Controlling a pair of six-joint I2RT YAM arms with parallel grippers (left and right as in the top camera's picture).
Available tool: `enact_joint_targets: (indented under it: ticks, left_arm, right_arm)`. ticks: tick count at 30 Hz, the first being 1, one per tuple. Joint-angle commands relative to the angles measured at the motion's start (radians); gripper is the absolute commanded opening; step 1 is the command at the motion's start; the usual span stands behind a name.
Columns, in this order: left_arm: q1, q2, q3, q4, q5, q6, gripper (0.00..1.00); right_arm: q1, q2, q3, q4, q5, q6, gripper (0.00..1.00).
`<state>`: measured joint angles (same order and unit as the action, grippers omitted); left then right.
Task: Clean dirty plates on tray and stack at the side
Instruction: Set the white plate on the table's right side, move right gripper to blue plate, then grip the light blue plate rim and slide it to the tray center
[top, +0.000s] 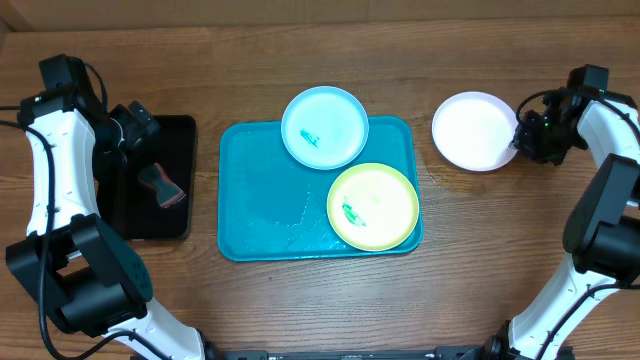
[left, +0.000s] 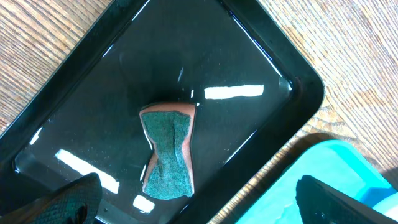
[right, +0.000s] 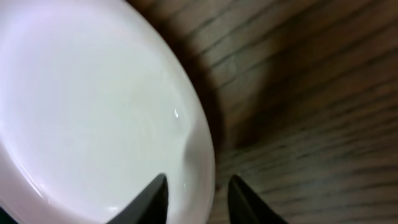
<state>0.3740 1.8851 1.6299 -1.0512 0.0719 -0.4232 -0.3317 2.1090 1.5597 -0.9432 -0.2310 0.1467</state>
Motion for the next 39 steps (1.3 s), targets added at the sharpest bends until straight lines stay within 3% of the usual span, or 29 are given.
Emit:
enact_joint_targets:
  ticks: [1, 6, 10, 12, 13, 16, 19, 26, 29, 32, 37, 39]
  left_arm:
    - [0.000, 0.000, 0.015, 0.002, 0.006, 0.004, 1.00]
    - [0.000, 0.000, 0.015, 0.002, 0.006, 0.004, 1.00]
    - [0.000, 0.000, 0.015, 0.002, 0.006, 0.004, 1.00]
    - [0.000, 0.000, 0.015, 0.002, 0.006, 0.004, 1.00]
    - [0.000, 0.000, 0.015, 0.002, 0.006, 0.004, 1.00]
    - [0.000, 0.000, 0.015, 0.002, 0.006, 0.004, 1.00]
    - [0.000, 0.000, 0.015, 0.002, 0.006, 0.004, 1.00]
    - [0.000, 0.000, 0.015, 0.002, 0.006, 0.004, 1.00]
    - [0.000, 0.000, 0.015, 0.002, 0.006, 0.004, 1.00]
    - [0.000, 0.000, 0.015, 0.002, 0.006, 0.004, 1.00]
    - [0.000, 0.000, 0.015, 0.002, 0.006, 0.004, 1.00]
    - [0.000, 0.000, 0.015, 0.002, 0.006, 0.005, 1.00]
  right_arm:
    - [0.002, -0.034, 0.096, -0.057, -0.029, 0.006, 0.45]
    - [0.022, -0.085, 0.299, -0.217, -0.078, -0.004, 0.49]
    - [0.098, -0.116, 0.397, -0.237, -0.269, -0.142, 0.50]
    - [0.189, -0.119, 0.398, -0.177, -0.270, -0.176, 0.61]
    - [0.259, -0.108, 0.383, -0.117, -0.238, -0.178, 0.67]
    - [0.433, -0.045, 0.364, 0.022, -0.116, -0.178, 0.71]
    - [0.541, 0.021, 0.364, 0.105, 0.009, -0.198, 0.79]
    - [0.722, 0.198, 0.364, 0.240, 0.294, -0.391, 0.95]
    - [0.748, 0.254, 0.364, 0.271, 0.393, -0.397, 0.95]
    - [0.753, 0.290, 0.364, 0.275, 0.363, -0.417, 0.93]
    - [0.753, 0.294, 0.364, 0.265, 0.357, -0.417, 0.80]
    - [0.753, 0.294, 0.364, 0.259, 0.357, -0.416, 0.71]
